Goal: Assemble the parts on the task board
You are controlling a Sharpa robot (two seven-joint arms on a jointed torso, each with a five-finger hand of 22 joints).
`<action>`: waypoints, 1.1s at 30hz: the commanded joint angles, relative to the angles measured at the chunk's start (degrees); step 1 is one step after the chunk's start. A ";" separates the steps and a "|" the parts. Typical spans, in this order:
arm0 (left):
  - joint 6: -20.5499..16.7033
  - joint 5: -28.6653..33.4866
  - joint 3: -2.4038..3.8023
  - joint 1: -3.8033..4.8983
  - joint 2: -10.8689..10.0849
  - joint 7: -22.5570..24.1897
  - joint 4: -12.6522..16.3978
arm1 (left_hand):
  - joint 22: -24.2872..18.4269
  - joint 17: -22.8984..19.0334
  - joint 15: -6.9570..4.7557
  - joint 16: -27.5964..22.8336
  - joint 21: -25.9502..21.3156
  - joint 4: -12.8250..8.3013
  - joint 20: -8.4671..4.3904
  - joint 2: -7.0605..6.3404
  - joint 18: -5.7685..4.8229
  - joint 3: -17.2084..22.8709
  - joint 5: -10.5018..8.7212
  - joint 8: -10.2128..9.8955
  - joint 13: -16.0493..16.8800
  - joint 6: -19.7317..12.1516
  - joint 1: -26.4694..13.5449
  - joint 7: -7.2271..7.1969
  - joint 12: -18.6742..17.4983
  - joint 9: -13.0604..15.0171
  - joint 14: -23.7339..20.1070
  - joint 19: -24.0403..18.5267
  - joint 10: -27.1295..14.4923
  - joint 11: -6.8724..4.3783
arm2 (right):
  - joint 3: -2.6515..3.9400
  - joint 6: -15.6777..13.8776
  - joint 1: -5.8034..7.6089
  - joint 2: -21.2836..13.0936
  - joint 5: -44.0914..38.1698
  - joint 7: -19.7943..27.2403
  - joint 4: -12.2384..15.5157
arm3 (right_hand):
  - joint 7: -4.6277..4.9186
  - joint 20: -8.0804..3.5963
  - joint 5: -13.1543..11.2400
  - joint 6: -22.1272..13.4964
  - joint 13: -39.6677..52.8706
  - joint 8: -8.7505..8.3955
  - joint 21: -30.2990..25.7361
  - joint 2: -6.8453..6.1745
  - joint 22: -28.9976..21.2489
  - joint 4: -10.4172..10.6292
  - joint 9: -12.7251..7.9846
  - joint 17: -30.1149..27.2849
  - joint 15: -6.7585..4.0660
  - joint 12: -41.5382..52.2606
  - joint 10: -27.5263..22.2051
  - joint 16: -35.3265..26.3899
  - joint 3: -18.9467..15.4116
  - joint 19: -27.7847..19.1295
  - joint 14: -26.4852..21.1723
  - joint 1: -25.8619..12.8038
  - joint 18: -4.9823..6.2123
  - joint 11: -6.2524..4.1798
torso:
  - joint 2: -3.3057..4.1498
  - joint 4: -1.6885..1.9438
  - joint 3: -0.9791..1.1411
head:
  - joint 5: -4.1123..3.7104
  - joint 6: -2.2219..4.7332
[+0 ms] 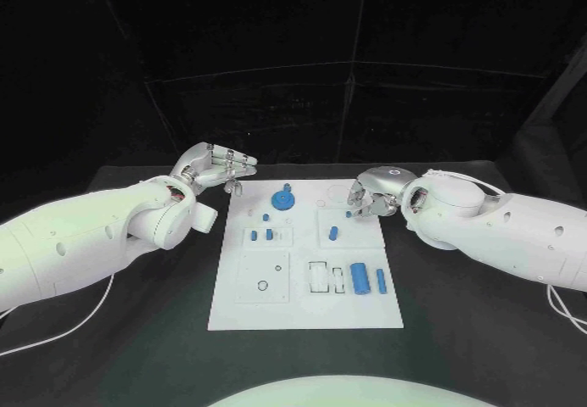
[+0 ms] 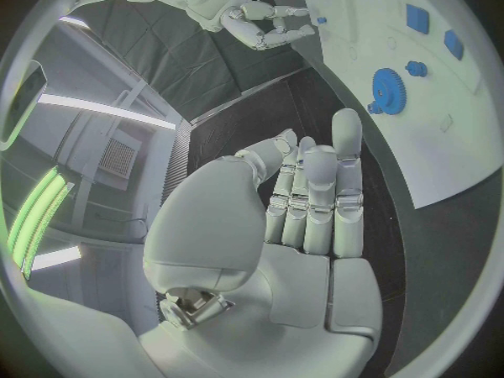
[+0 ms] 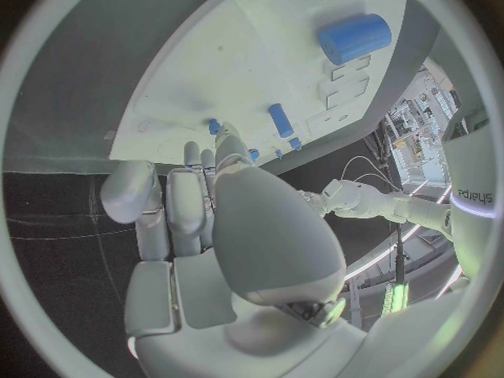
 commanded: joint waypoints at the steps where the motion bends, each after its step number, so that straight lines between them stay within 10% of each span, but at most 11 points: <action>1: 0.49 5.21 0.04 0.06 -0.03 3.81 0.32 | -0.10 -0.34 0.11 -0.50 -0.36 -0.01 -0.02 0.59 0.60 -0.34 -0.21 0.35 0.10 -0.22 0.14 0.36 0.45 -0.08 -0.55 -0.48 -0.38 0.24 | 0.03 1.16 -0.02 0.30 -1.59 0.53 -0.32 | -0.04 0.37 -2.21 0.84 -1.41 -0.38 -0.24 0.54 0.15 -0.11 0.05 -0.27 0.37 -0.80 0.56 -0.37 1.34 0.06 1.71 1.15 0.37 -0.06 | 0.03 0.03 0.02 | 0.02 -0.10; 33: 2.15 6.21 0.02 0.06 0.06 2.20 0.29 | -0.83 -3.15 0.54 -2.10 -1.53 0.56 0.43 0.89 0.62 -1.93 -0.22 0.60 0.41 -1.27 -0.44 0.72 1.50 -0.09 -2.42 -1.26 -1.78 0.63 | 0.02 2.75 -1.31 3.54 -1.23 1.35 -3.59 | 0.01 0.05 -3.45 3.60 -8.29 -2.78 0.23 -1.00 0.78 -0.19 0.04 -0.90 0.13 -5.16 5.54 -0.07 10.46 0.53 1.81 2.61 0.29 -0.28 | 0.02 -0.05 0.07 | 0.36 -0.68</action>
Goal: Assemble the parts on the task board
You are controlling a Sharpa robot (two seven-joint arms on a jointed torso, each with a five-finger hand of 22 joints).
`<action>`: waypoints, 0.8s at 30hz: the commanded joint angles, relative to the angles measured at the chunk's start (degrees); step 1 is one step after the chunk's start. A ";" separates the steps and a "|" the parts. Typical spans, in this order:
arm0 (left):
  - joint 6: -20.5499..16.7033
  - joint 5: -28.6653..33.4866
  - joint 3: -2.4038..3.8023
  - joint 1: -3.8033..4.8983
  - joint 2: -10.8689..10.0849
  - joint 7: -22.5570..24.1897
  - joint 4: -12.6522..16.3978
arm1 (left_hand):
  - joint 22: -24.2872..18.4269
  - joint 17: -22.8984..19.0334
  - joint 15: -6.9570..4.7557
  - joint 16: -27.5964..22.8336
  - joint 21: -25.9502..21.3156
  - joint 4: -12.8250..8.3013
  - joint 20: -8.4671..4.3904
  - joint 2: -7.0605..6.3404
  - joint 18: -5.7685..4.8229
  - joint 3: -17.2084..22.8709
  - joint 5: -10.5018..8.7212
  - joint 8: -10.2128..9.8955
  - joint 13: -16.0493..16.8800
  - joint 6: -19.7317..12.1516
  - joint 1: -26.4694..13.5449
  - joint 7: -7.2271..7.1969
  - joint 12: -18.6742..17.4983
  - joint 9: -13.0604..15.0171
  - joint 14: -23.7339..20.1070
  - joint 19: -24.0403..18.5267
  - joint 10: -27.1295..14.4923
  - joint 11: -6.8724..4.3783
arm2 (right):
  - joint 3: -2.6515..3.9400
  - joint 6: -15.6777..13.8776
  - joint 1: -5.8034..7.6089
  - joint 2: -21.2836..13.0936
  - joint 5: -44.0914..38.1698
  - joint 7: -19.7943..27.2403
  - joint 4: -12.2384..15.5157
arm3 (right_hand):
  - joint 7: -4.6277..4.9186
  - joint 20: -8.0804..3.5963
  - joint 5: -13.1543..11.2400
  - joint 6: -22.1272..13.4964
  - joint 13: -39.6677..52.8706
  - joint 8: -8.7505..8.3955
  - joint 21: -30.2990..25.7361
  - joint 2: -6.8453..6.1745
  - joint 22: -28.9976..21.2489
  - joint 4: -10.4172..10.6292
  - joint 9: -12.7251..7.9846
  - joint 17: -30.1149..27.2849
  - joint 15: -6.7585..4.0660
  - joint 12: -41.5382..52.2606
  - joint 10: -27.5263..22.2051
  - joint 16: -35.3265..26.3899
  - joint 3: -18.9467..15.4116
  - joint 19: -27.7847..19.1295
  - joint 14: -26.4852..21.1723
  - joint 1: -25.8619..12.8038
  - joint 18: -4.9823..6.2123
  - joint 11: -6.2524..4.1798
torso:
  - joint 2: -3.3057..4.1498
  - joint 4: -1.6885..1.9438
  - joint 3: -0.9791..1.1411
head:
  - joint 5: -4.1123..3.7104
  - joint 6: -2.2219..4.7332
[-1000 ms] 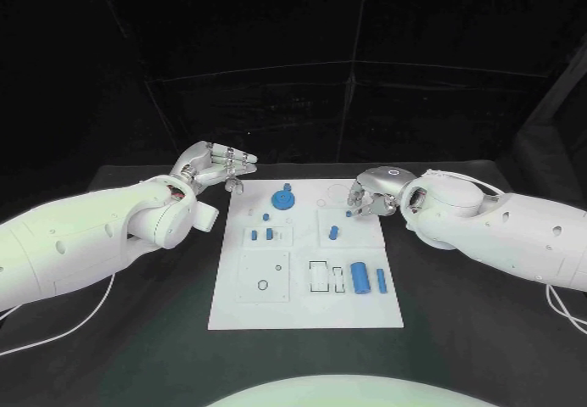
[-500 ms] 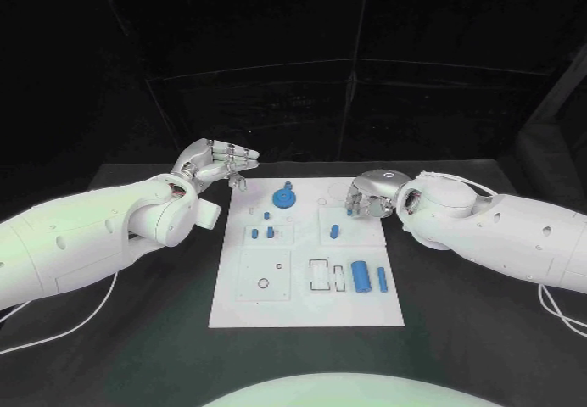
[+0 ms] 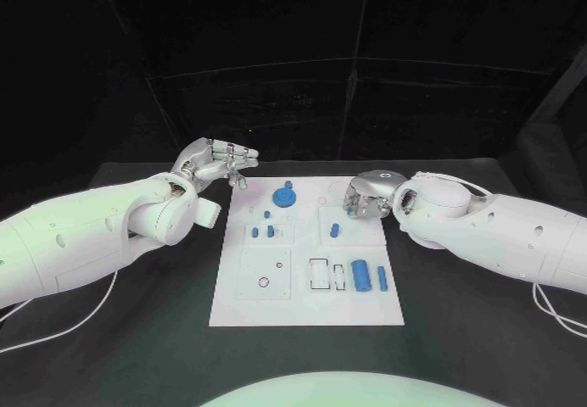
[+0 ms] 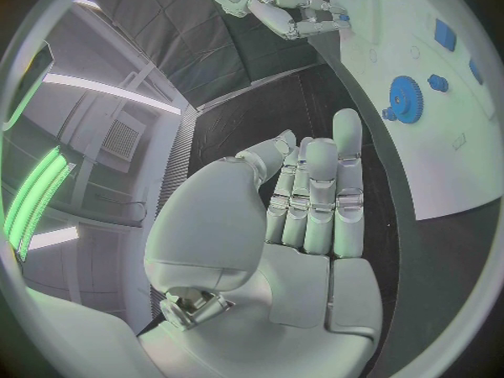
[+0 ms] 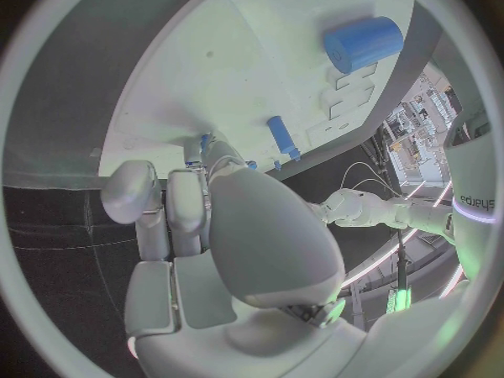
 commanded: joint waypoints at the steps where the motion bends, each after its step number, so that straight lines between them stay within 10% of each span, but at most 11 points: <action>1: 1.04 0.49 0.05 0.07 0.05 -0.03 -0.06 | -0.05 -0.04 0.02 -0.27 -0.22 -0.06 0.04 0.05 0.64 -0.37 -0.22 0.38 0.05 -0.44 -0.42 -0.09 0.17 -0.04 -0.49 -0.47 -0.34 0.03 | -0.05 1.08 -0.07 0.19 -0.47 0.36 -0.11 | -0.08 0.05 -0.17 0.48 -0.19 -0.42 0.24 -0.73 0.05 -0.02 -0.03 -0.05 0.13 -0.41 0.55 0.25 0.72 0.53 1.81 -0.11 0.31 0.04 | -0.01 -0.02 0.00 | 0.02 -0.13; 13: 1.32 0.49 0.05 0.07 0.02 -0.27 -0.19 | -0.14 -0.26 0.02 -0.38 -0.34 -0.16 0.07 0.11 0.67 -0.50 -0.22 0.43 0.09 -0.56 -0.22 -0.09 0.30 -0.04 -0.64 -0.51 -0.51 0.03 | -0.05 -4.65 -0.31 0.00 -0.96 -0.93 0.44 | -0.89 -1.02 -0.86 4.55 -0.32 0.70 1.29 -0.83 1.55 -3.21 0.43 -1.22 -1.11 -0.11 4.92 -0.08 8.38 1.40 1.86 1.81 0.10 -1.05 | -0.04 -0.06 -0.01 | -0.06 -0.23; 24: 1.33 0.49 0.05 0.07 -0.12 -0.14 -0.90 | -0.30 -0.43 0.09 -0.41 -0.55 -0.05 0.13 0.23 0.67 -0.95 -0.23 0.55 0.17 -0.74 -0.26 0.00 0.60 -0.03 -0.79 -0.55 -0.79 0.12 | -0.03 -10.99 -0.40 -0.99 -0.64 -1.88 2.34 | -0.81 -1.18 -2.65 5.66 -0.26 -0.20 1.70 -4.45 1.94 -6.95 0.25 -2.04 -1.16 -2.10 6.53 0.64 20.14 1.60 1.85 -5.26 0.07 -1.11 | -0.12 0.02 -0.01 | -0.19 -0.28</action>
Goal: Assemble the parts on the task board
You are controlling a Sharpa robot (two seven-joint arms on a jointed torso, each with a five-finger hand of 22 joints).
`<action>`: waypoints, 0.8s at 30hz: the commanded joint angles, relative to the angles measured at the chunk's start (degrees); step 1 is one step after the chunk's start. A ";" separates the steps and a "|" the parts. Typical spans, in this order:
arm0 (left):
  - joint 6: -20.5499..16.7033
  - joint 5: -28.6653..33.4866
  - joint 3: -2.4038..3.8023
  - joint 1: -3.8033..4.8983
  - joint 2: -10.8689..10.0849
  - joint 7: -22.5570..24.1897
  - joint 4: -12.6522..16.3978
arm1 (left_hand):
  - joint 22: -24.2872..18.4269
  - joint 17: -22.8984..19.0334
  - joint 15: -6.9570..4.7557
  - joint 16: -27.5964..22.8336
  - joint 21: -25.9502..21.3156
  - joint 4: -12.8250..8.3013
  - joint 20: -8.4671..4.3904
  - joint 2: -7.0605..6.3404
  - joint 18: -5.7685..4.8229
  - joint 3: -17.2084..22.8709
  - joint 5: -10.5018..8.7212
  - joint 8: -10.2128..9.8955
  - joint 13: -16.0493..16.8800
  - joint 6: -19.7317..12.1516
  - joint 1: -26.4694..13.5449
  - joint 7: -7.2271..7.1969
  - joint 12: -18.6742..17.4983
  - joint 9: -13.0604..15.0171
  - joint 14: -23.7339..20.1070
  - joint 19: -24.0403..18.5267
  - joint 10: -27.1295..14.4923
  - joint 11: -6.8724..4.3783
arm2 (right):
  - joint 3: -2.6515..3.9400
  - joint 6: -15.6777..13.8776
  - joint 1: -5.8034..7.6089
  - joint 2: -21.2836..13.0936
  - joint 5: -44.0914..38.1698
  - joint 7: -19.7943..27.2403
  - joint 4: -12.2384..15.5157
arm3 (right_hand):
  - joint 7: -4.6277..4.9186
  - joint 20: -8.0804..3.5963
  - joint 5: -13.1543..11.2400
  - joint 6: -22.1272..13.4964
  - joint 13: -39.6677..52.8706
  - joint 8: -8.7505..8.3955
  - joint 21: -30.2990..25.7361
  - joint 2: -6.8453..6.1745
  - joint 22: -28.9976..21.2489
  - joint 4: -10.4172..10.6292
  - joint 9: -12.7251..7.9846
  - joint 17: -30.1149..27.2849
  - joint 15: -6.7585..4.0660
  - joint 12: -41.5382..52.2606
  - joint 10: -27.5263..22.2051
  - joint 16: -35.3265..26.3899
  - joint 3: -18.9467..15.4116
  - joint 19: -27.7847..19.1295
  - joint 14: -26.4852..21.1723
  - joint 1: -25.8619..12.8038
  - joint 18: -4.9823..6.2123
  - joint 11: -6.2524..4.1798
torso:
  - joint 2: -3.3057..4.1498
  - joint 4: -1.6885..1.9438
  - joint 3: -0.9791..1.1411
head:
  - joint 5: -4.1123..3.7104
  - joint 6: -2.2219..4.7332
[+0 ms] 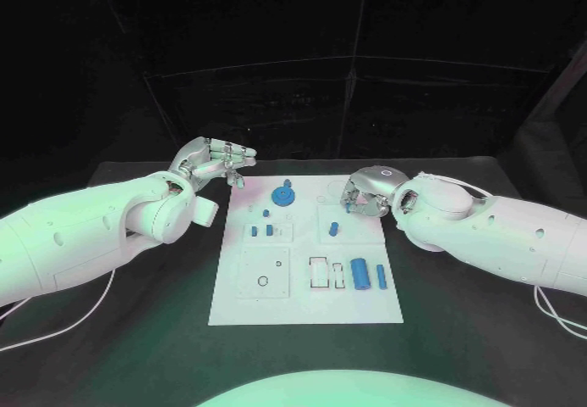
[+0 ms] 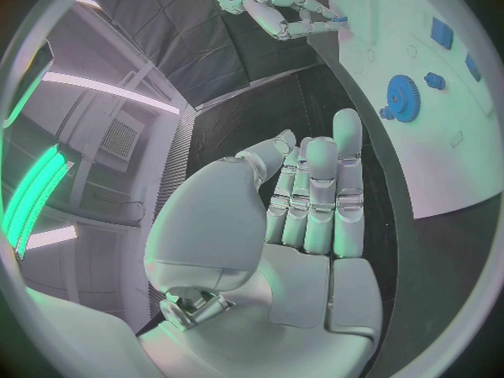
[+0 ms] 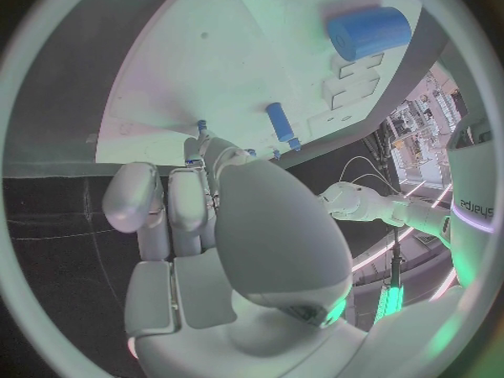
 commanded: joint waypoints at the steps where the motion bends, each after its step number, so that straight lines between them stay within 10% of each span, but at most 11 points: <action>1: 0.58 0.34 0.05 0.07 -0.08 0.26 -0.25 | -0.12 -0.05 0.10 -0.07 -0.31 0.06 -0.03 0.25 0.69 -0.46 -0.23 0.36 0.07 -0.35 -0.29 0.02 0.25 -0.03 -0.40 -0.37 -0.43 0.12 | 0.07 -5.40 0.12 -0.34 -0.01 -0.85 0.74 | 0.08 0.09 -0.64 0.25 0.06 -0.23 0.32 -0.30 0.06 -0.56 -0.04 -0.13 -0.38 -0.50 0.47 0.45 1.60 0.37 1.73 -1.90 0.05 0.18 | -0.02 0.07 -0.01 | 0.04 0.02; 11: 0.73 0.34 0.05 0.08 -0.18 0.24 -0.59 | -0.12 -0.05 0.10 -0.07 -0.31 0.06 -0.03 0.25 0.69 -0.46 -0.23 0.36 0.07 -0.35 -0.29 0.02 0.25 -0.03 -0.40 -0.37 -0.43 0.12 | 0.11 -7.16 0.14 -2.40 2.10 -1.79 3.45 | 0.00 0.12 -1.72 0.39 0.11 -0.37 0.32 -0.86 0.02 -1.04 0.00 -0.28 -0.35 -0.91 0.54 0.70 2.98 0.37 1.73 -4.47 0.05 0.17 | -0.01 -0.04 -0.09 | -0.03 -0.01; 24: 0.69 0.34 0.05 0.08 -0.13 0.25 -0.34 | -0.16 -0.20 0.11 -0.13 -0.35 0.09 -0.01 0.26 0.69 -0.57 -0.23 0.39 0.09 -0.39 -0.32 0.01 0.32 -0.03 -0.46 -0.37 -0.48 0.12 | 0.21 -12.92 0.19 -5.19 5.09 -0.24 13.97 | -0.02 0.06 -1.30 0.46 0.14 -0.42 0.49 -1.15 0.30 -1.82 0.02 -0.07 -0.40 -1.07 0.62 1.05 3.81 0.49 1.78 -4.95 0.01 0.13 | 0.00 0.18 -0.15 | 0.22 -0.01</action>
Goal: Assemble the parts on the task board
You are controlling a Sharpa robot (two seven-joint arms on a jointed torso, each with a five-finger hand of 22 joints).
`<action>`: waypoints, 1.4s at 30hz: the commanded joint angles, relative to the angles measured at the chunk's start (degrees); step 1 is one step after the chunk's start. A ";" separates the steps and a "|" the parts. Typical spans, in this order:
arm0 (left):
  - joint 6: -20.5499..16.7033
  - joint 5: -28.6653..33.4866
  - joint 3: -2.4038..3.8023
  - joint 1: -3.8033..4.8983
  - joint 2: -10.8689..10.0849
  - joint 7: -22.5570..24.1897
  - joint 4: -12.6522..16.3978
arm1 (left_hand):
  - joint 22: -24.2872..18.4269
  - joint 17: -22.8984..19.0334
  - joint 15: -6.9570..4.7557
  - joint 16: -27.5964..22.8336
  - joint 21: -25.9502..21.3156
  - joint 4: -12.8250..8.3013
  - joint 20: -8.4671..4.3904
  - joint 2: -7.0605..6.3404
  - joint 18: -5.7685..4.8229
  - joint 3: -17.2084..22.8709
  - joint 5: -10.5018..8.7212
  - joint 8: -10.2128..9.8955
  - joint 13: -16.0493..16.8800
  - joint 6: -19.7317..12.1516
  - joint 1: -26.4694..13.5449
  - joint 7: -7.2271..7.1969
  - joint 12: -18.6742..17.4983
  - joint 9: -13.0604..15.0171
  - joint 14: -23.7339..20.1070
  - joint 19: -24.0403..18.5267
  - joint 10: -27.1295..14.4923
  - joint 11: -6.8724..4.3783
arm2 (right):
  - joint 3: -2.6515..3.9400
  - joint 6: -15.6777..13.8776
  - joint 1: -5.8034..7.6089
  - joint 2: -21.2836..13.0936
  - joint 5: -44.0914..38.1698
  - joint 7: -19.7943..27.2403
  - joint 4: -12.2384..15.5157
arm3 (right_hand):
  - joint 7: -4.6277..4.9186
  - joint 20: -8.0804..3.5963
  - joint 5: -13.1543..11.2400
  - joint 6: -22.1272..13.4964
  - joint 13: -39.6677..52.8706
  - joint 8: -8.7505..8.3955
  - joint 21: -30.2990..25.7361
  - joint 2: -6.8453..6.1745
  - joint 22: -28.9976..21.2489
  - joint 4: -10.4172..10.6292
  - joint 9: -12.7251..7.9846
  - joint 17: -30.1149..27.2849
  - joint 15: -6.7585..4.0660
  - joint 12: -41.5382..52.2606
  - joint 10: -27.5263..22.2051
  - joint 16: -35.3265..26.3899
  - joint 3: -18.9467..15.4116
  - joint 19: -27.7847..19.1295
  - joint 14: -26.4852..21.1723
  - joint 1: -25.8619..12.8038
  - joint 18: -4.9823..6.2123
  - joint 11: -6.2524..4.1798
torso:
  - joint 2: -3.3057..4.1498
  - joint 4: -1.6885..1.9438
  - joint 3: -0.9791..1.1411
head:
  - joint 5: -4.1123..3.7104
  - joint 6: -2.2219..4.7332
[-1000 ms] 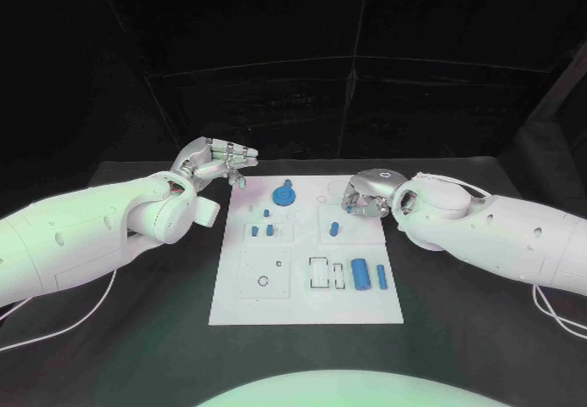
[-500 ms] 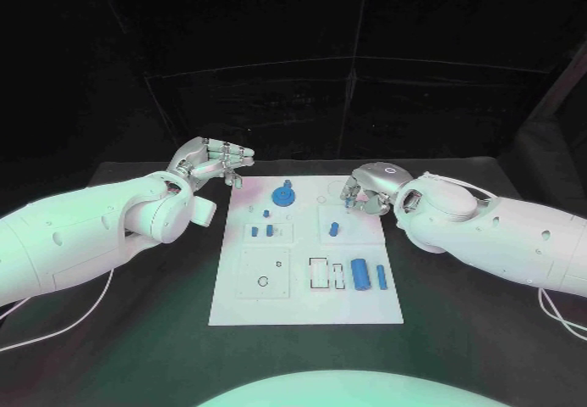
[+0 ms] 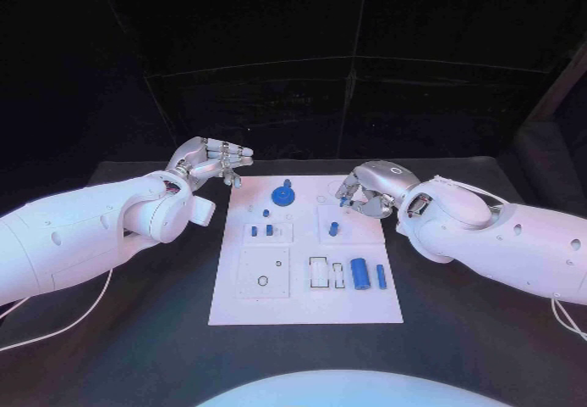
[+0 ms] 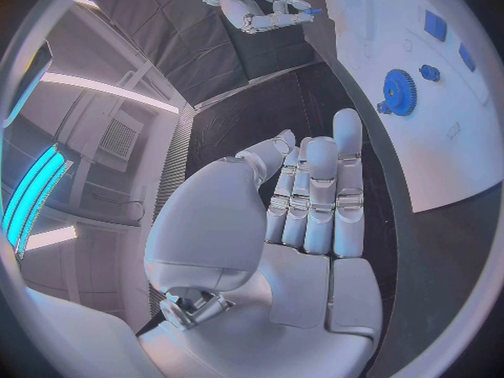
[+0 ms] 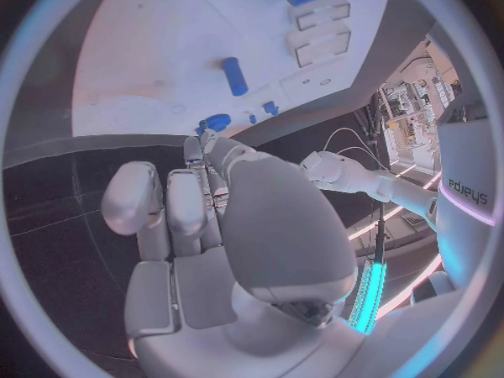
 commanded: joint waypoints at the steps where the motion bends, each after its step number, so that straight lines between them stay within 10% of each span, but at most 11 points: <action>1: 0.51 0.28 0.06 0.08 0.13 0.27 0.15 | -0.09 -0.04 0.11 -0.14 -0.36 -0.07 -0.01 0.26 0.69 -0.42 -0.23 0.39 0.10 -0.39 -0.32 0.02 0.32 -0.04 -0.47 -0.38 -0.28 -0.08 | 0.05 -4.03 0.11 0.40 1.81 1.23 2.20 | -0.04 0.05 0.18 0.49 0.01 -0.24 0.17 -0.04 0.06 0.05 0.06 0.05 -0.40 -0.28 0.13 0.33 0.43 0.50 1.79 -0.63 0.01 0.25 | 0.04 0.17 -0.02 | 0.32 -0.02; 12: 0.48 0.28 0.06 0.09 0.61 0.19 0.29 | -0.09 -0.04 0.11 -0.14 -0.36 -0.07 -0.01 0.26 0.69 -0.42 -0.23 0.39 0.10 -0.39 -0.32 0.02 0.32 -0.04 -0.47 -0.38 -0.28 -0.08 | -0.02 -2.37 -0.71 4.84 1.54 3.19 5.19 | 0.05 0.05 0.45 0.46 0.02 -0.31 0.14 -0.21 -0.03 -0.38 0.05 -0.04 -0.37 -0.42 0.11 0.39 0.93 0.46 1.77 -1.10 0.02 0.32 | -0.05 -0.01 -0.18 | 2.32 -0.20; 25: 0.45 0.28 0.05 0.12 1.24 0.22 0.87 | -0.14 -0.08 0.11 -0.13 -0.42 -0.07 0.00 0.34 0.70 -0.53 -0.22 0.45 0.13 -0.43 -0.25 0.01 0.43 -0.03 -0.50 -0.38 -0.34 -0.10 | -0.39 2.82 -5.44 11.44 -1.26 4.22 0.81 | 0.07 0.06 0.51 0.46 0.03 -0.33 0.03 -0.35 -0.25 -0.50 0.06 -0.20 -0.34 -0.47 0.11 0.33 1.00 0.37 1.74 -1.41 0.06 0.35 | 0.03 0.09 -0.09 | 3.25 -0.56; 42: 0.51 0.28 0.05 0.12 1.54 0.53 0.76 | -0.33 -0.24 0.15 -0.10 -0.63 0.40 0.07 0.64 0.71 -1.16 -0.23 0.67 0.25 -0.51 -0.64 0.00 0.86 0.00 -0.57 -0.33 -0.53 -0.08 | -1.72 4.64 -6.89 13.88 -3.81 2.58 -1.65 | 0.08 0.06 0.53 0.46 0.04 -0.34 -0.04 -0.33 -0.39 -0.55 0.06 -0.31 -0.33 -0.50 0.12 0.27 1.09 0.31 1.71 -1.59 0.08 0.36 | 0.07 0.01 -0.04 | 4.54 -1.40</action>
